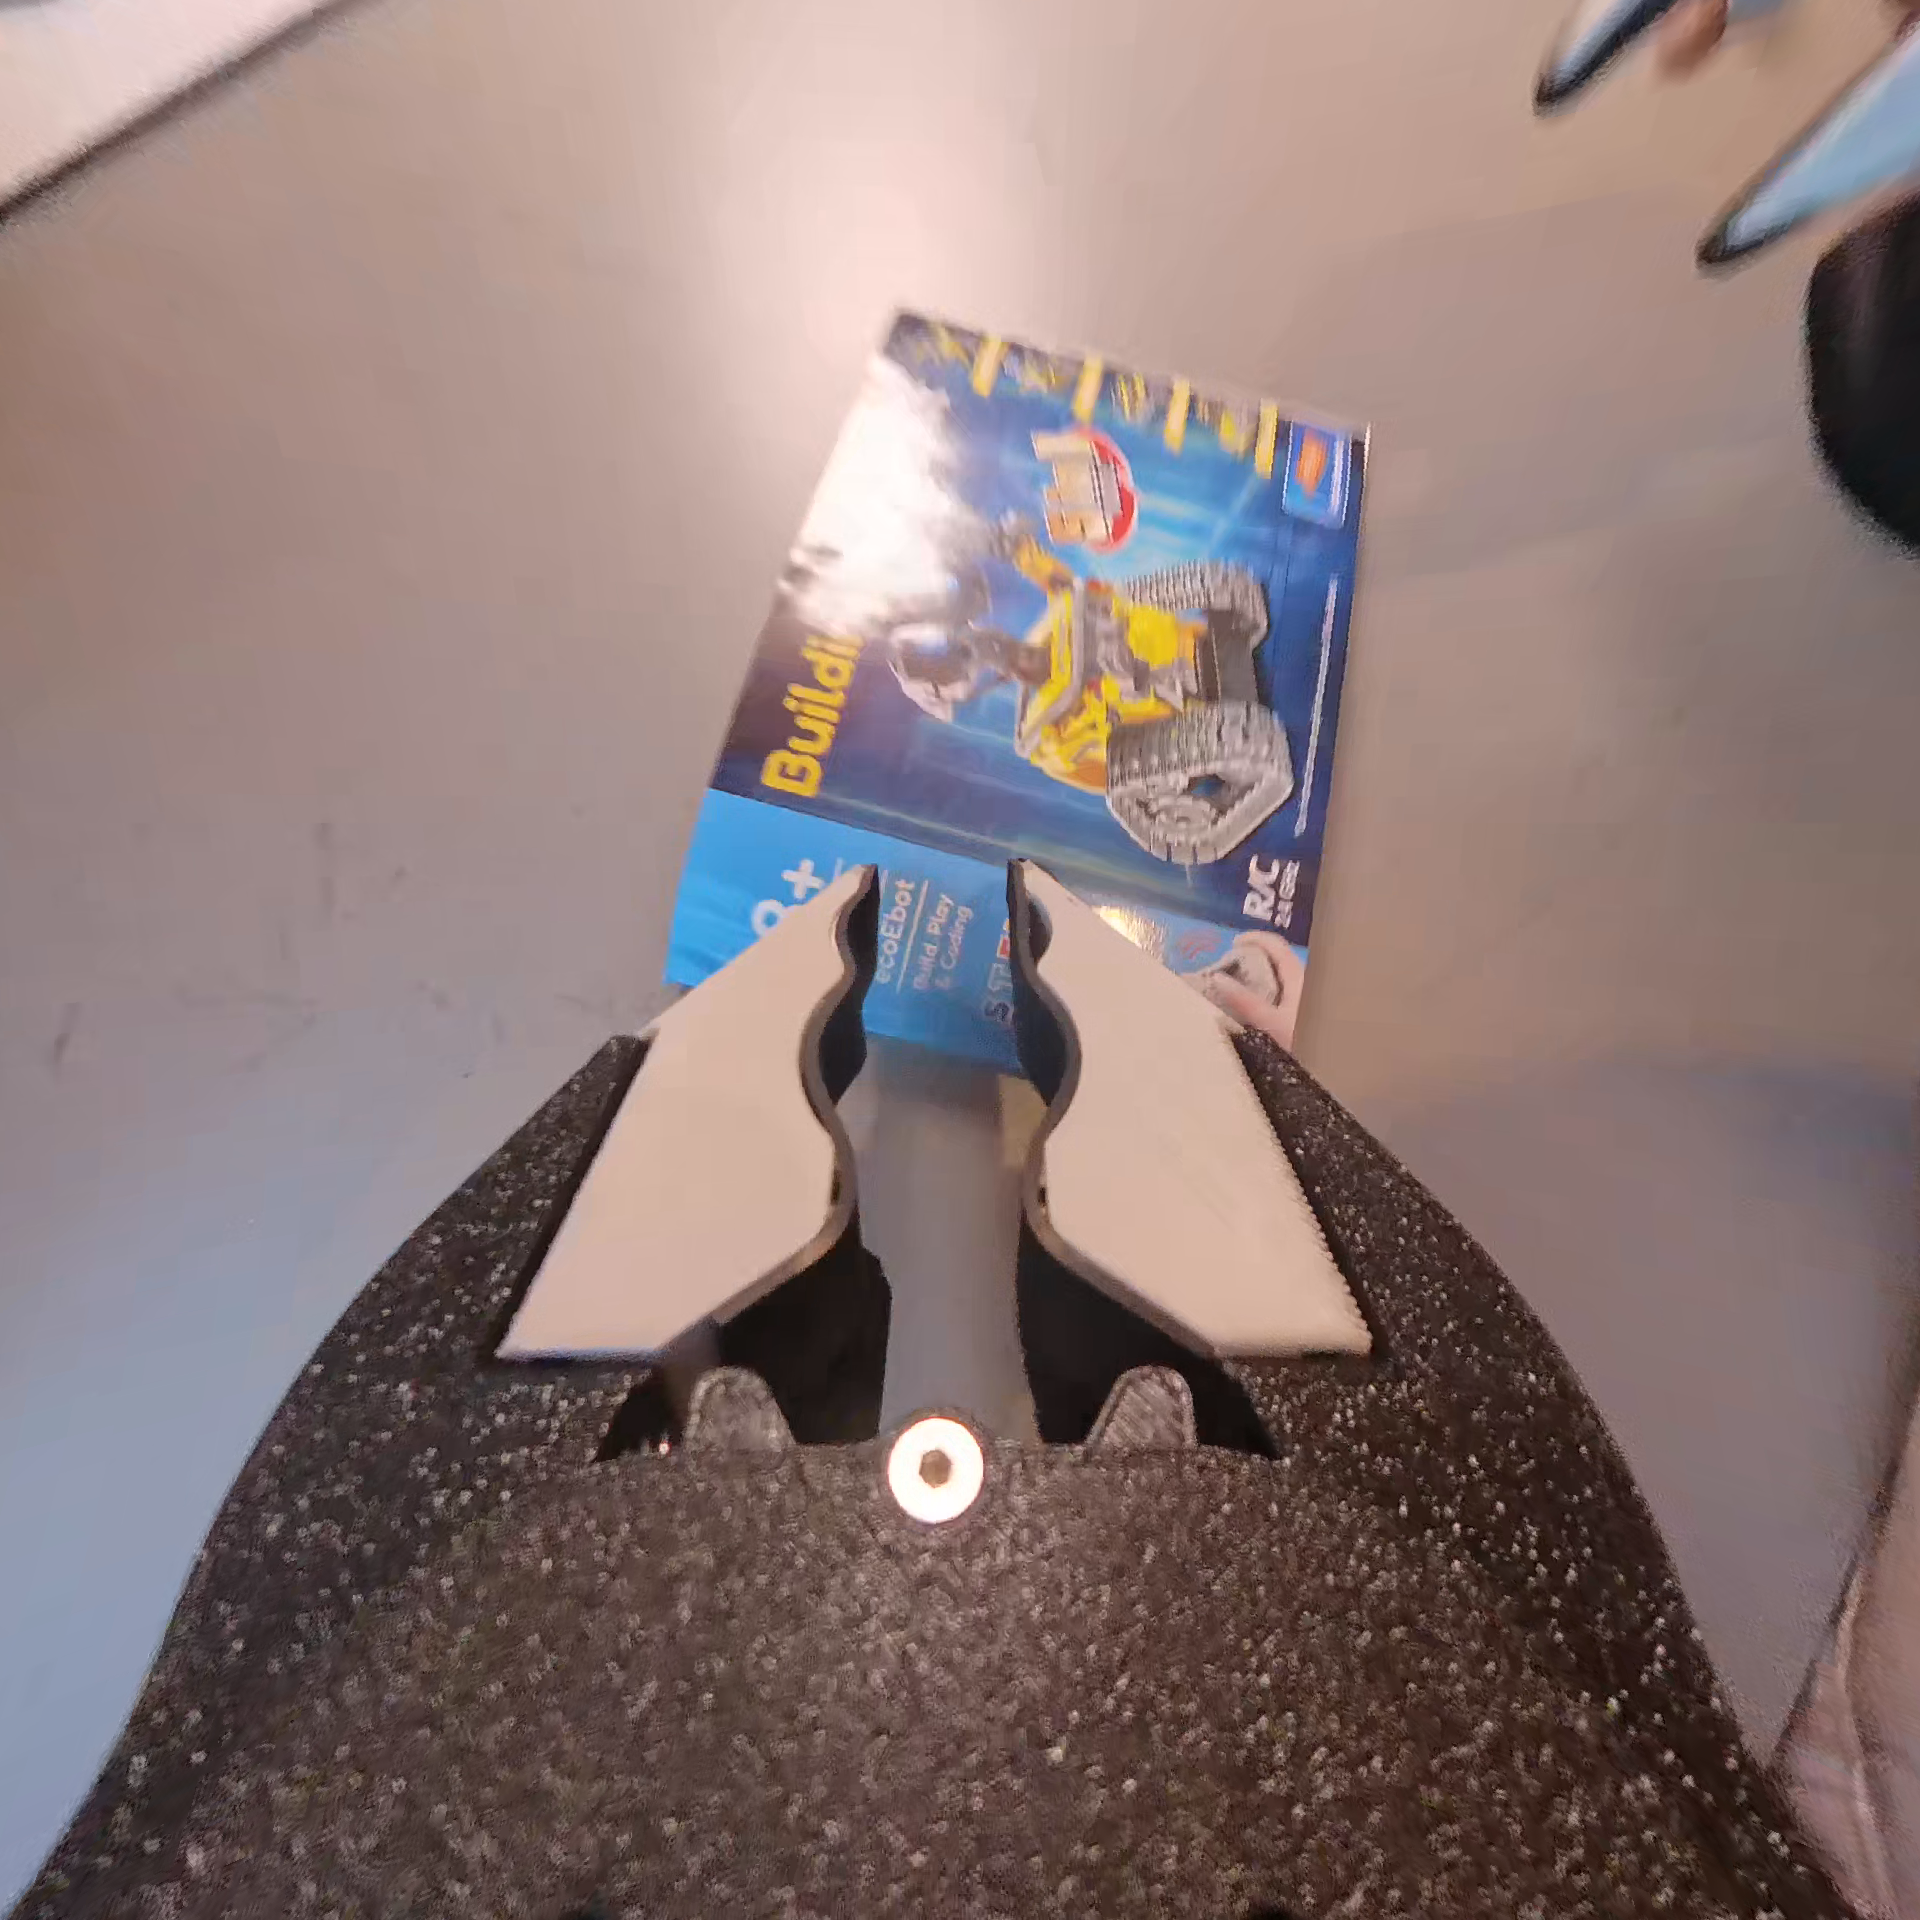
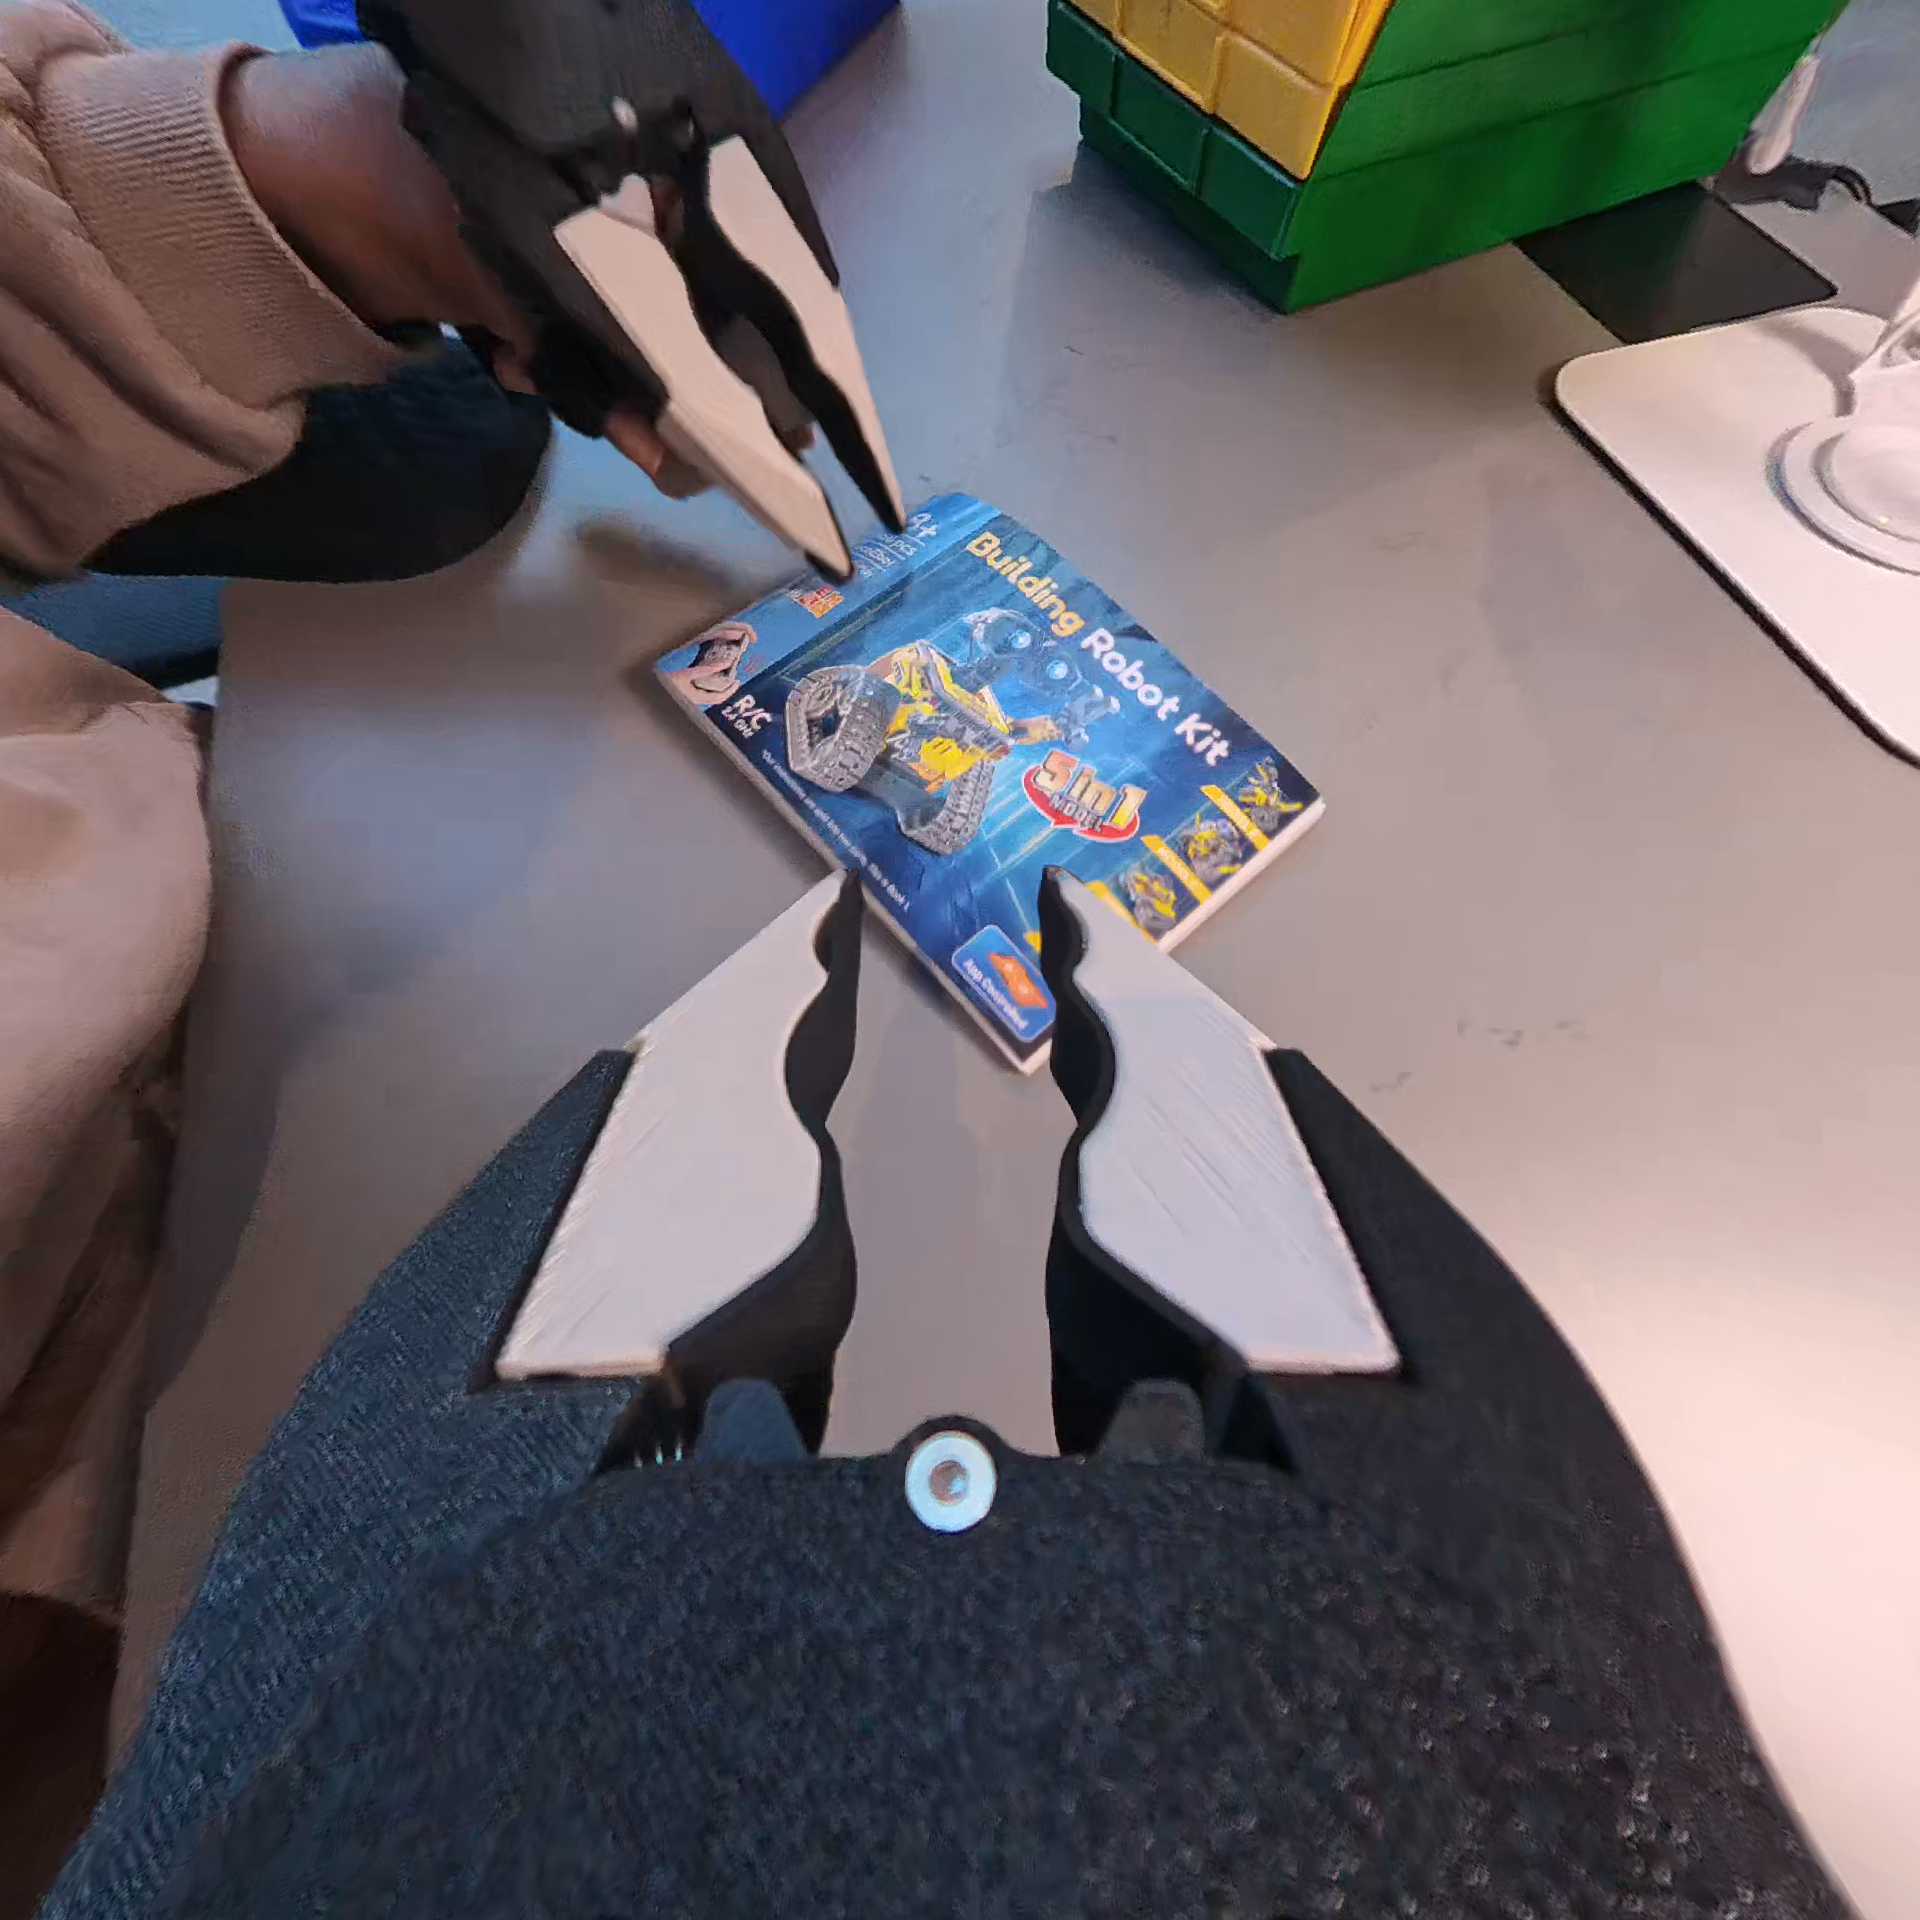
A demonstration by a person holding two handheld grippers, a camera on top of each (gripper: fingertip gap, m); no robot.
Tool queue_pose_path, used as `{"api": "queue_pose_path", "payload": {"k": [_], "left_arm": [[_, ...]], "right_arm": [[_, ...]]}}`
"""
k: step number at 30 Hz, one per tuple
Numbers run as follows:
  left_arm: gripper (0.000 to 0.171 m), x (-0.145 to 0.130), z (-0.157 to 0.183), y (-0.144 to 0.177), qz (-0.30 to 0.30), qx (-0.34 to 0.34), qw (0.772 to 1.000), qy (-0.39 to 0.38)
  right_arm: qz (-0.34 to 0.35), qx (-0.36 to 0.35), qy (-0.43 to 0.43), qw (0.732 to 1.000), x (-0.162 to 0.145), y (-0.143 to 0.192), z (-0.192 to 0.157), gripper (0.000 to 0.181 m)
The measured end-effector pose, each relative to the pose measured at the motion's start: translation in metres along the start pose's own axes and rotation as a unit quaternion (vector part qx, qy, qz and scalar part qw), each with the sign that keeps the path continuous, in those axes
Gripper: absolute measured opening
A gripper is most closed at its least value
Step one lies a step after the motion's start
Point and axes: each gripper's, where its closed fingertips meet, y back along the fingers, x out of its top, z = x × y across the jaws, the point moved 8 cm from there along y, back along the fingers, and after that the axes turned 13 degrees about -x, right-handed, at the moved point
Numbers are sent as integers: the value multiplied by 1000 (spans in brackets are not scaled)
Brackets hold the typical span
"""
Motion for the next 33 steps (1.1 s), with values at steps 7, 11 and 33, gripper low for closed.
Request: {"api": "queue_pose_path", "payload": {"k": [7, 11, 33], "left_arm": [[17, 0, -16, -16, -63, -13, 993, -102], [10, -3, -35, -11, -30, -52, 994, -93], [21, -13, -100, 52, 62, 228, 968, -90]], "right_arm": [[-95, -57, 83, 990, -12, -77, 6, 25], [-83, -52, 85, 992, -20, -83, 0, 16], [73, -155, 14, 985, -12, -36, 49, 50]]}}
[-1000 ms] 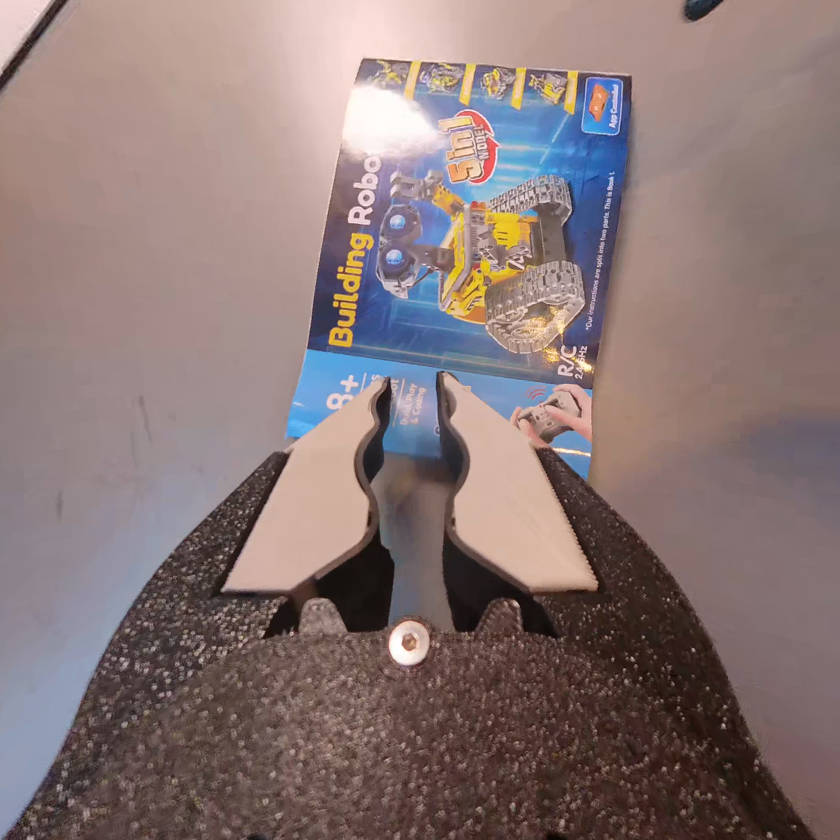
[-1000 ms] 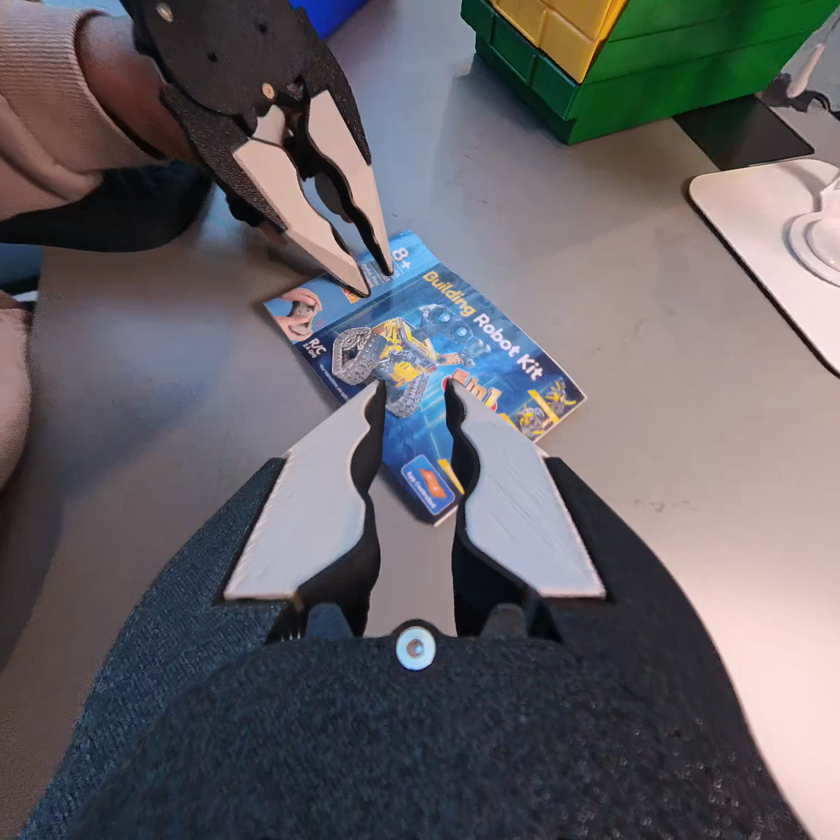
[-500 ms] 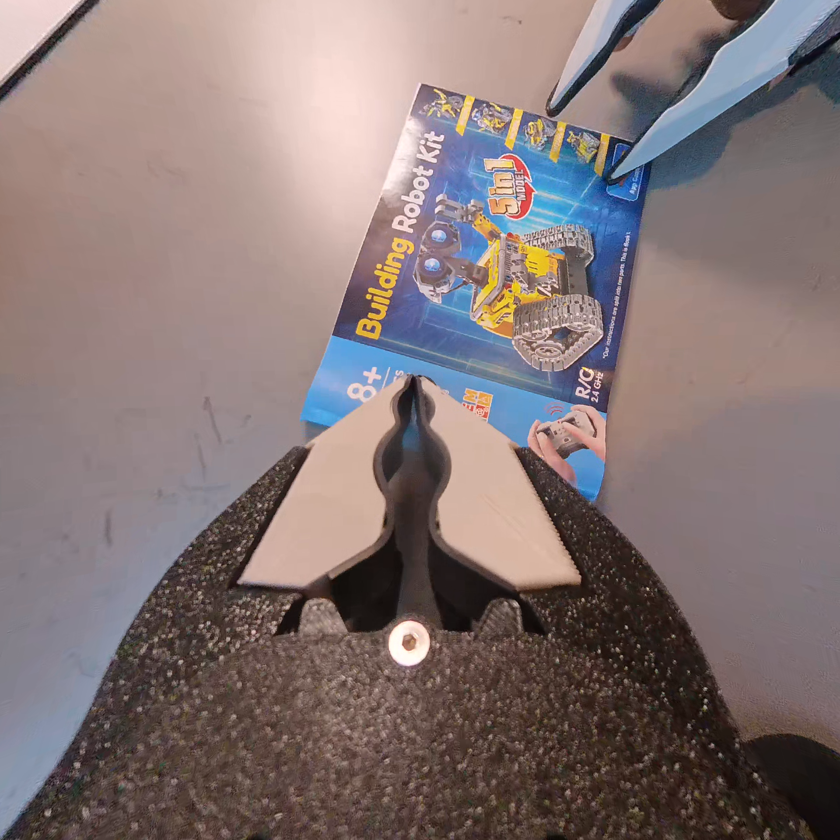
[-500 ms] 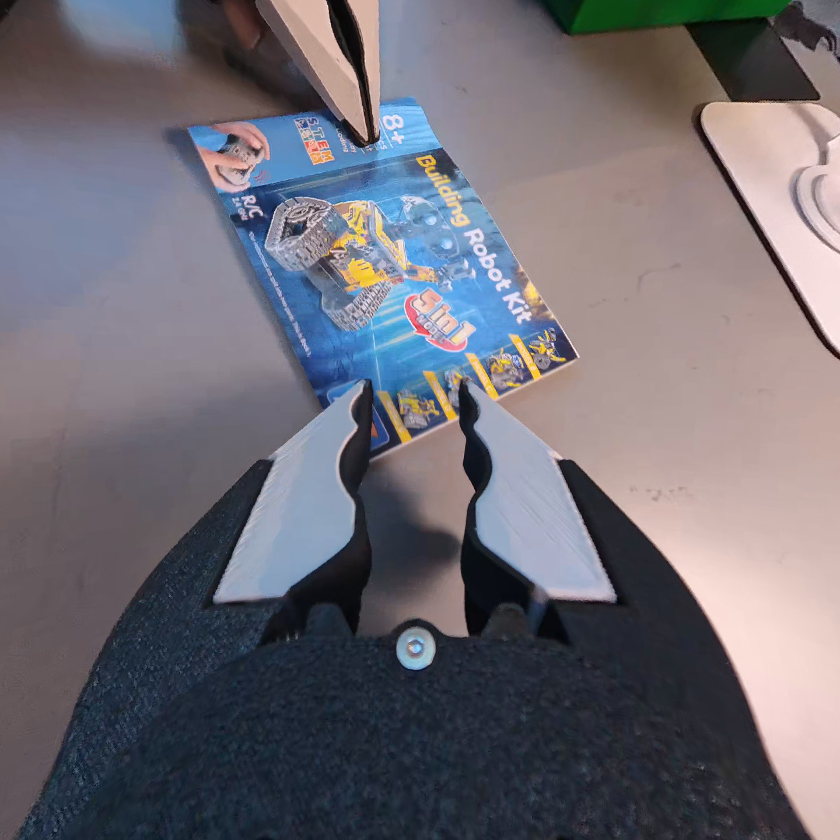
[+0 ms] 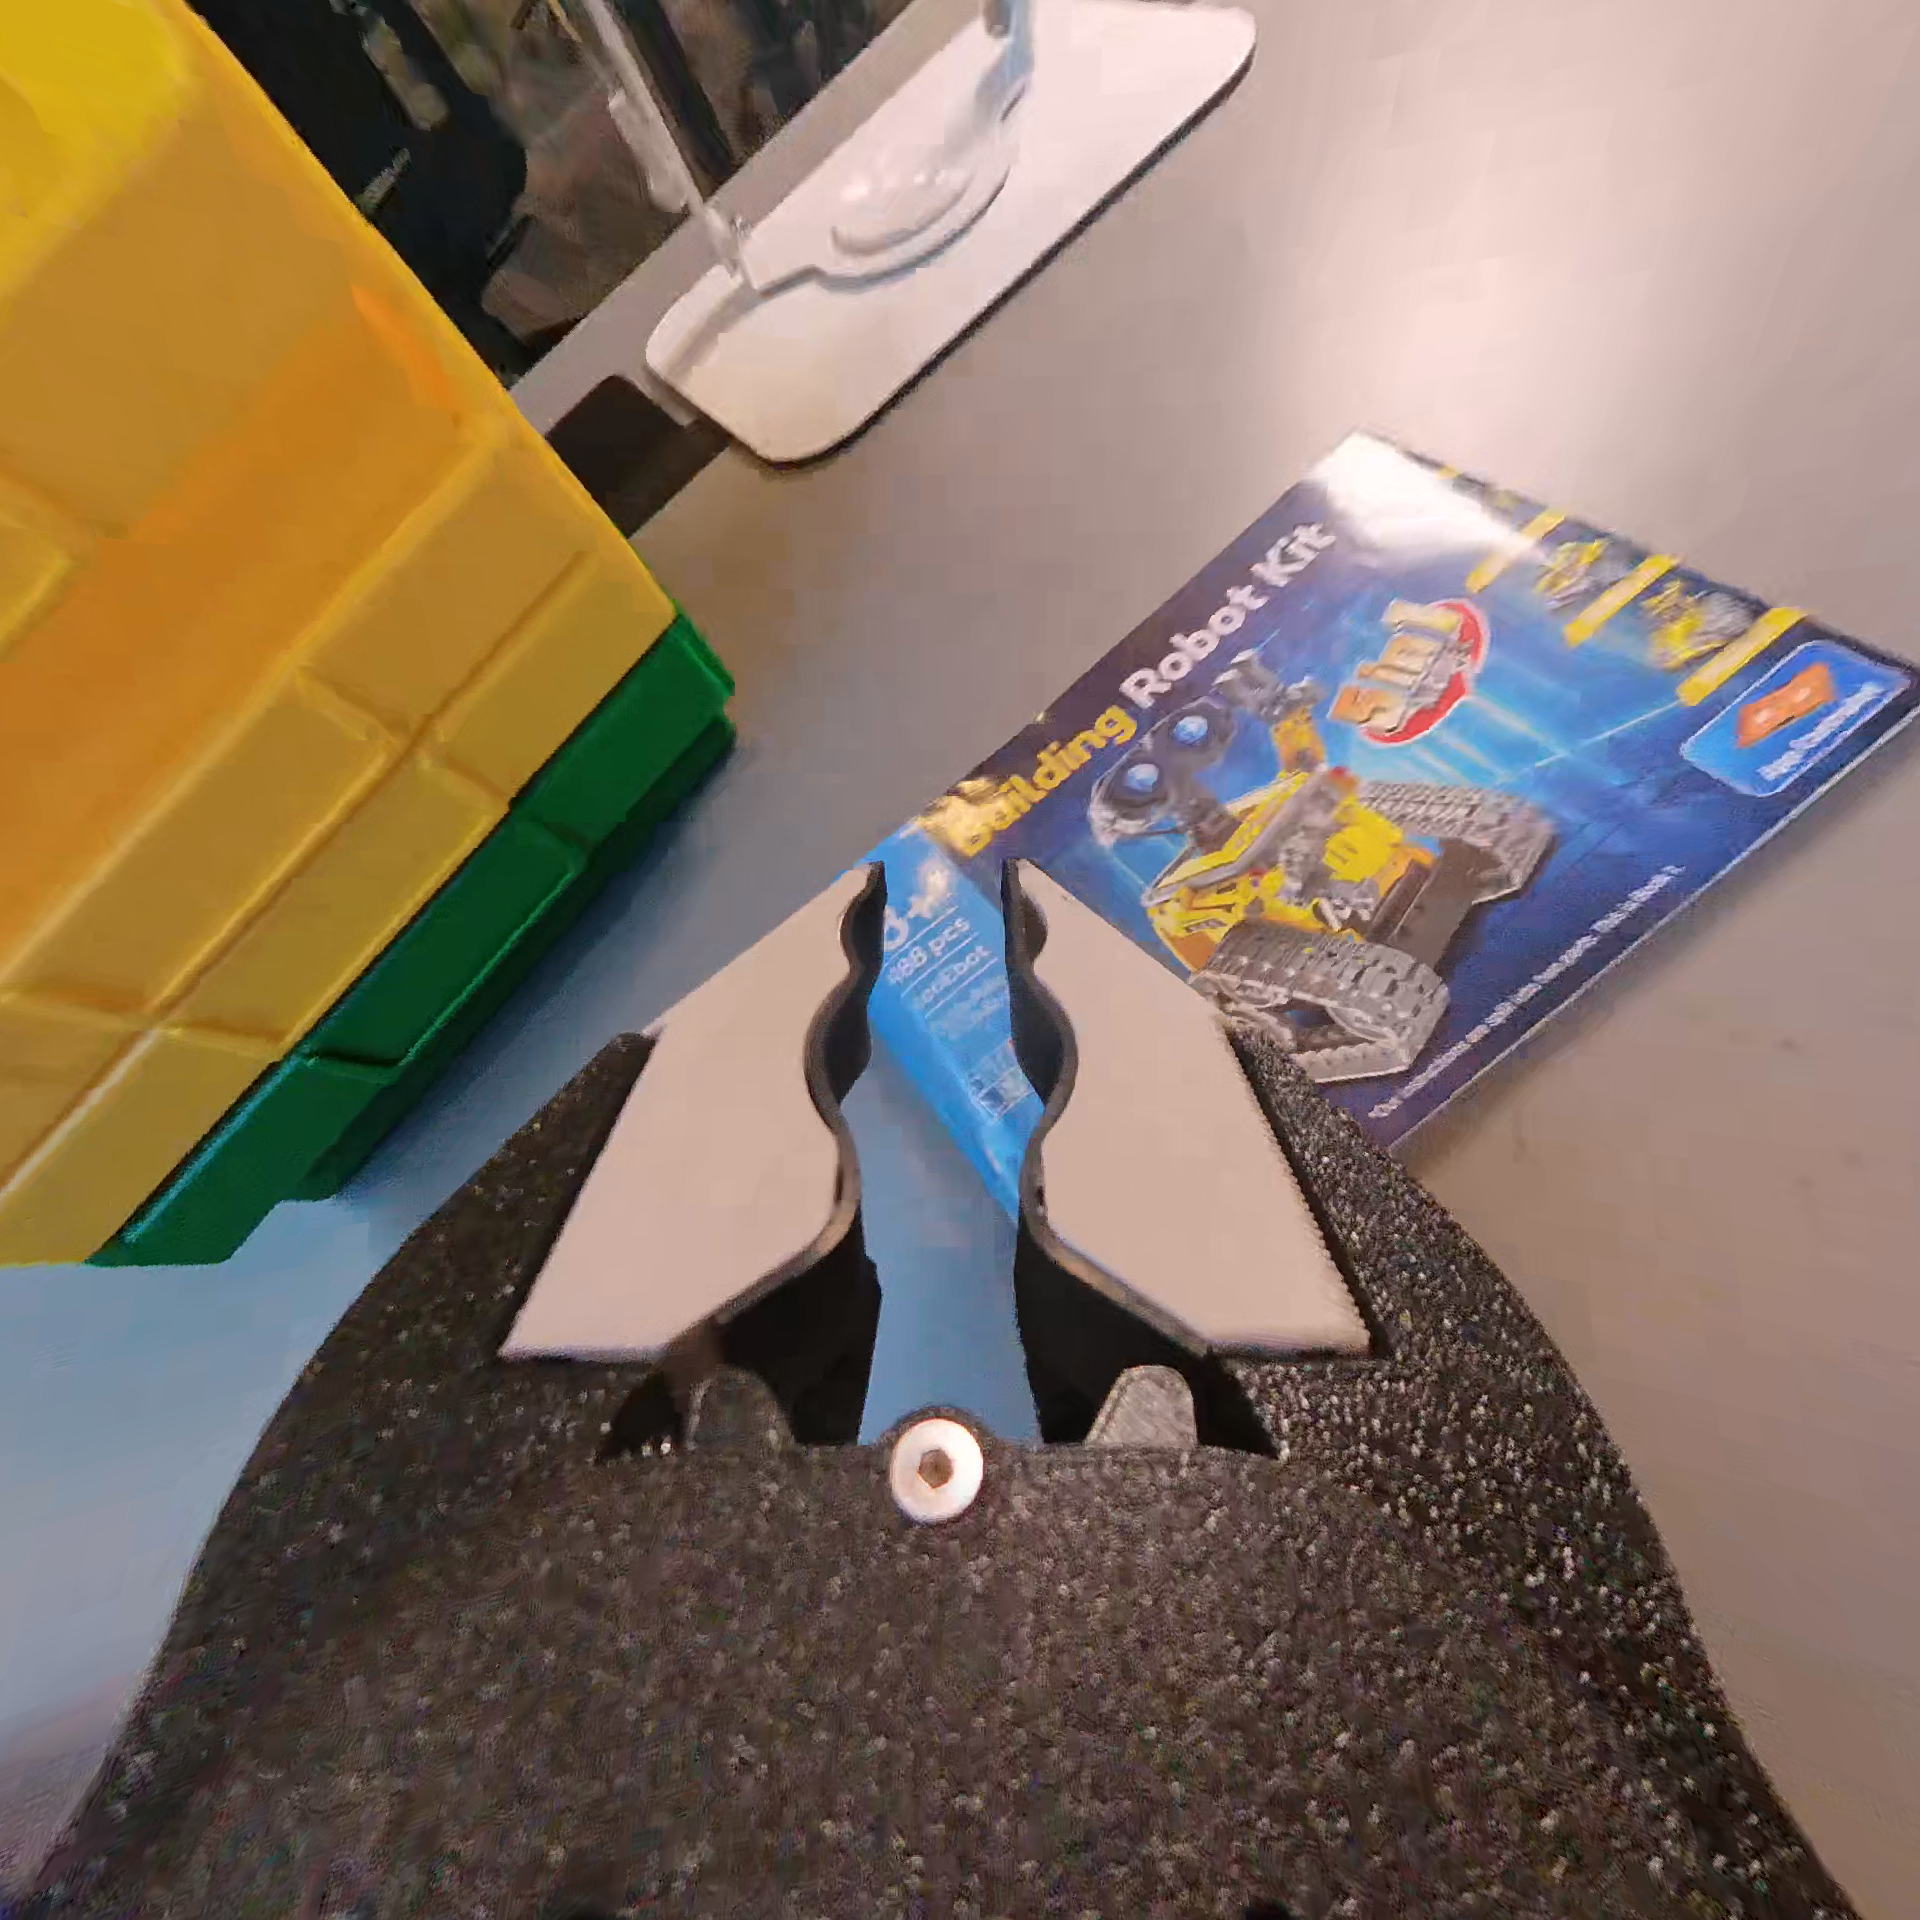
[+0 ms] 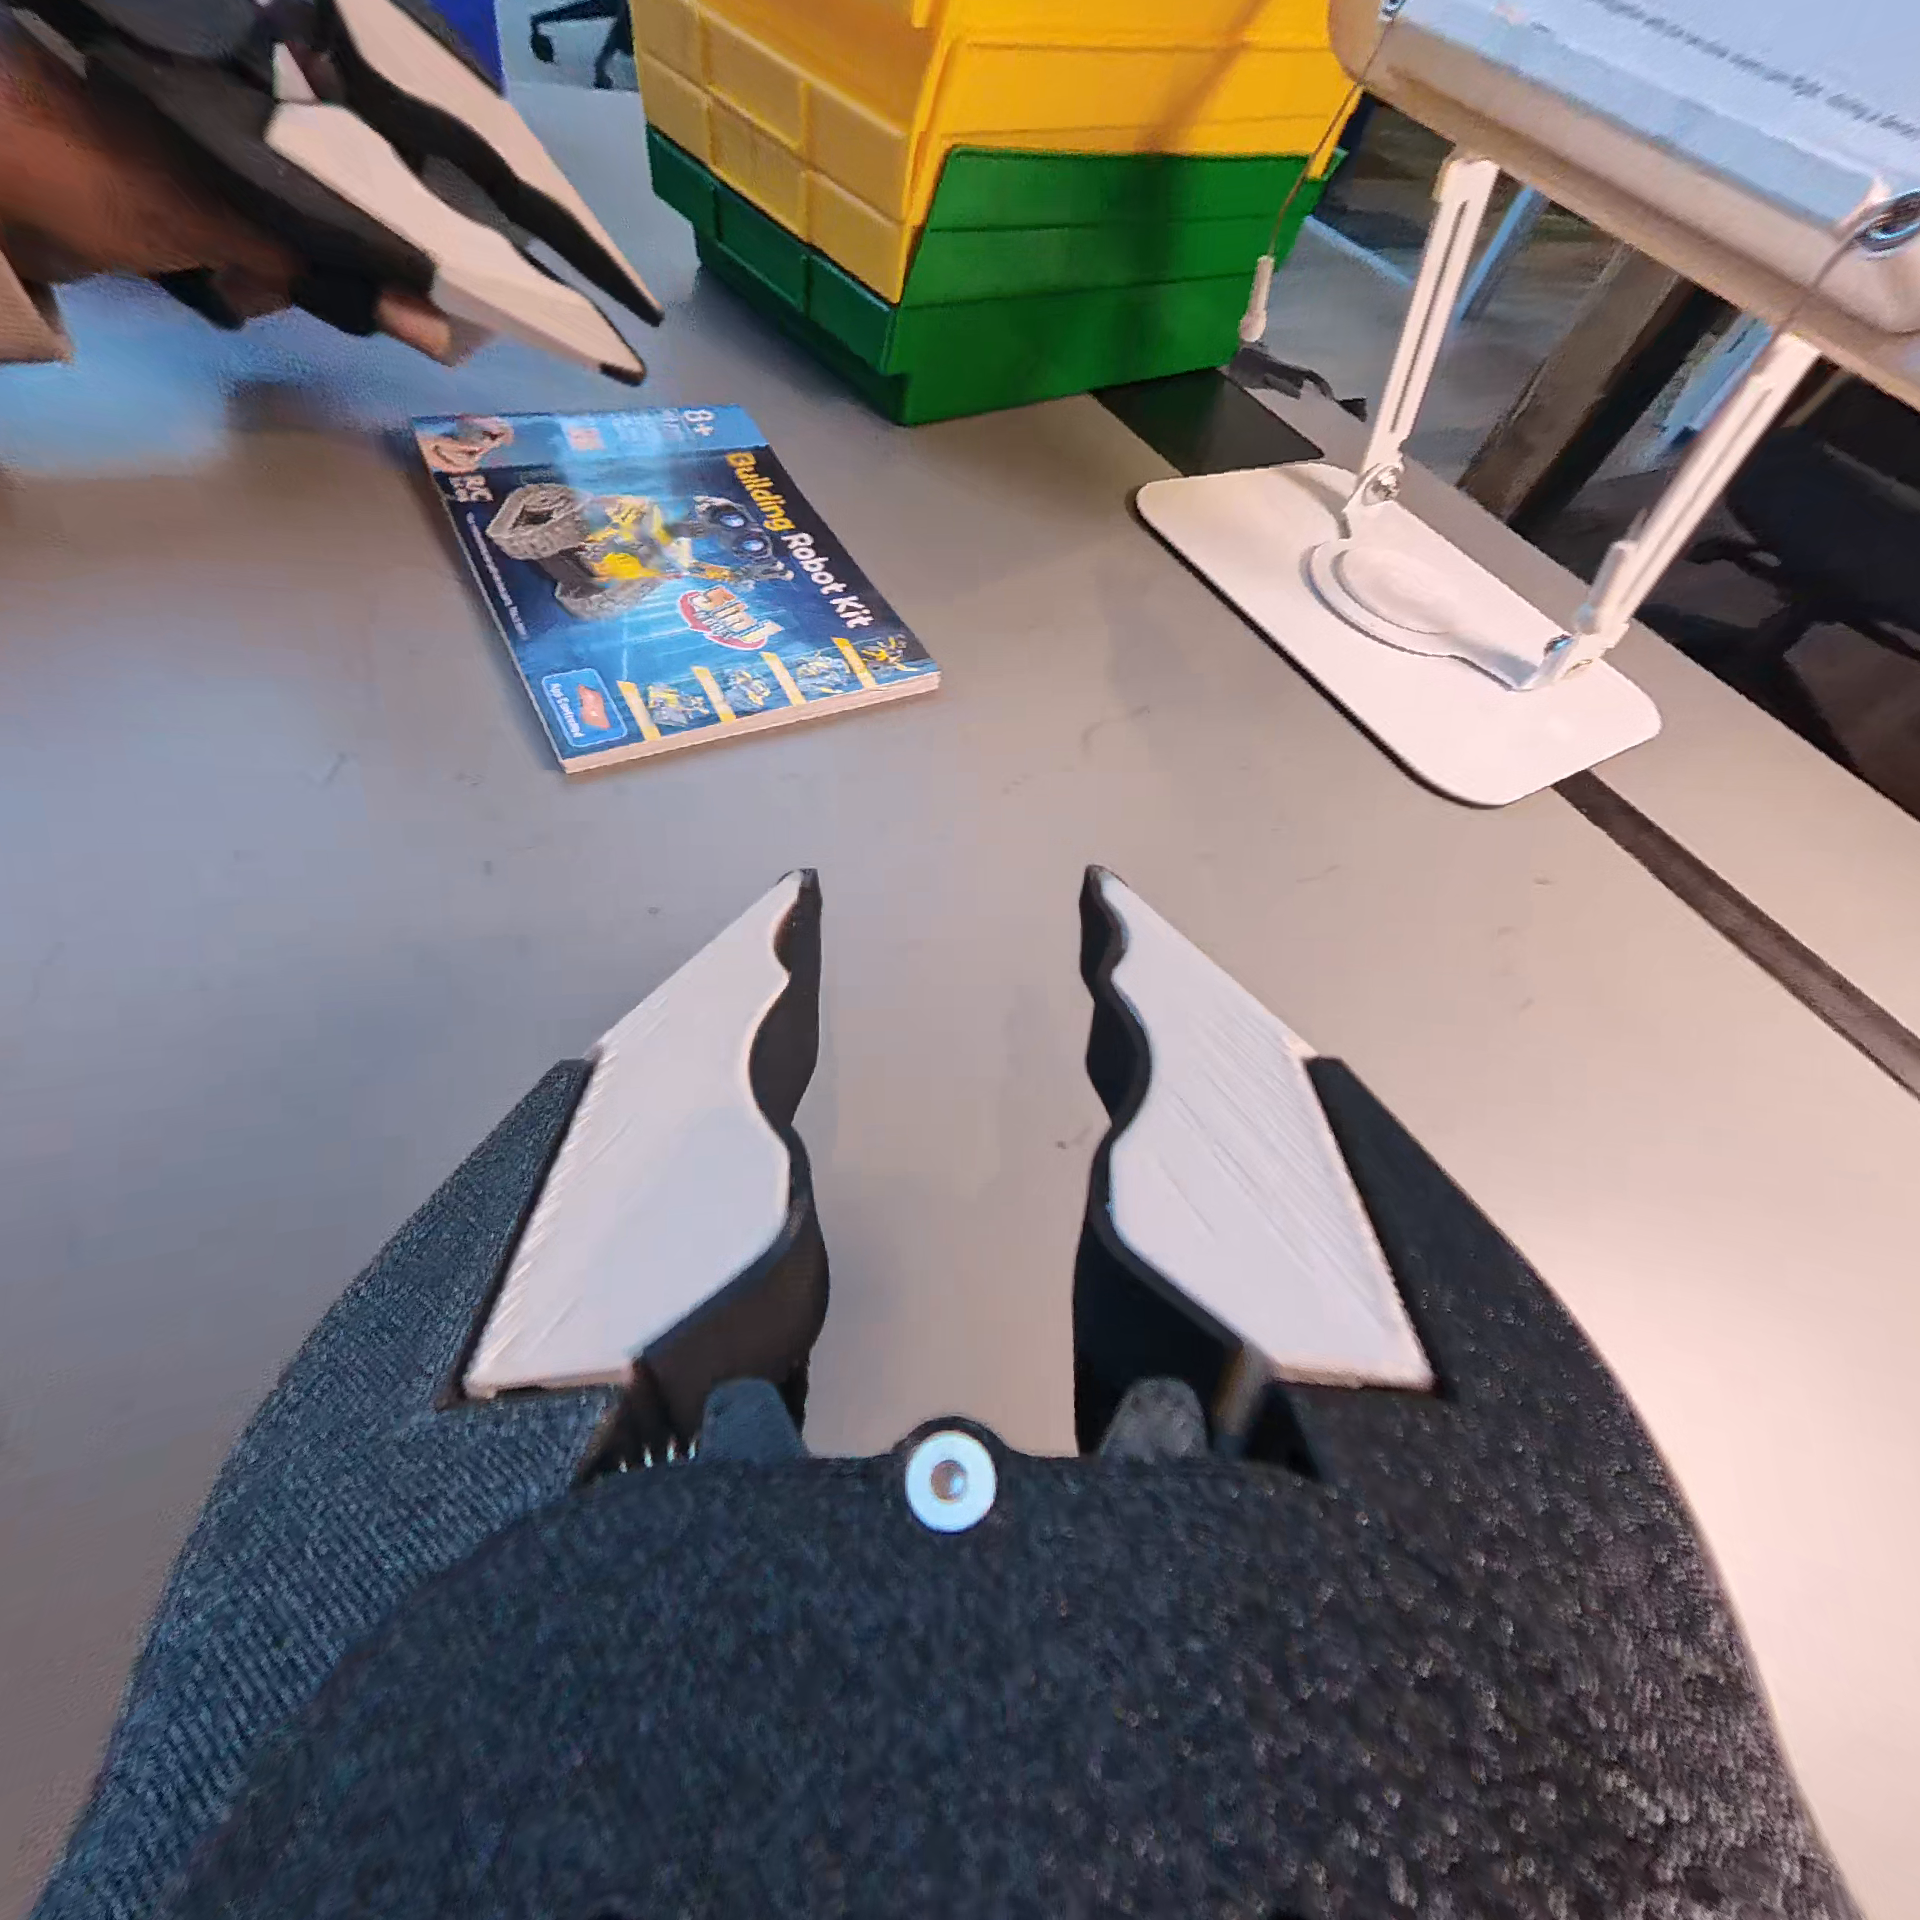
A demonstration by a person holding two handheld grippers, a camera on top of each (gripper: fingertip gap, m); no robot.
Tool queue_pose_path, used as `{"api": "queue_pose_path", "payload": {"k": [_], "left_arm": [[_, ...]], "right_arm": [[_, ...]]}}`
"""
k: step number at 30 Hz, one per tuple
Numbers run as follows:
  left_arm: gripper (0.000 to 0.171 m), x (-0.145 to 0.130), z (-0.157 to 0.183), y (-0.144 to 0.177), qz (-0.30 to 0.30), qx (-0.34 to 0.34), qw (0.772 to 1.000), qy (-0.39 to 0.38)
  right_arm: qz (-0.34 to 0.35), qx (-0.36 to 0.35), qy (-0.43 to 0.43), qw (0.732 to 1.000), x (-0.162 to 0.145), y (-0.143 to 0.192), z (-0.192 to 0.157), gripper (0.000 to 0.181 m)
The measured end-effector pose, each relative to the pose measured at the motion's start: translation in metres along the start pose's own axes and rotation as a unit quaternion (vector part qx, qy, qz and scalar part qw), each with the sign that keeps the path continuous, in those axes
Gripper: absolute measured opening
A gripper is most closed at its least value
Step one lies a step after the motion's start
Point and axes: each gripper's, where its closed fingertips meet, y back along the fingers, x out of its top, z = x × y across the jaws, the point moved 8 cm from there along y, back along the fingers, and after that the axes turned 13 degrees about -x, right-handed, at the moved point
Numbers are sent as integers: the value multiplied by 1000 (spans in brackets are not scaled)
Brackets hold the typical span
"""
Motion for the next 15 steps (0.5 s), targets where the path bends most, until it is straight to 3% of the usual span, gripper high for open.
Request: {"api": "queue_pose_path", "payload": {"k": [2, 3, 4, 6, 9, 15], "left_arm": [[32, 3, 15, -6, 12, -66, 998, 12], [37, -2, 20, -13, -24, -92, 995, 23], [38, -7, 21, -18, -65, -92, 993, 24], [24, -9, 15, -16, -89, -70, 994, 12], [29, -14, 5, -13, -96, -90, 988, 75], [28, -33, -14, 9, -115, -44, 987, 106]], "right_arm": [[11, -17, -16, 1000, -1, 0, 6, 50], [16, -23, -25, 999, -2, 0, 9, 50], [20, -29, -34, 999, -3, -1, 12, 50], [22, -44, -43, 998, -5, -1, 18, 50], [37, -76, -60, 995, -2, 6, 36, 54], [20, -203, -30, 979, 26, 43, 140, 63]]}}
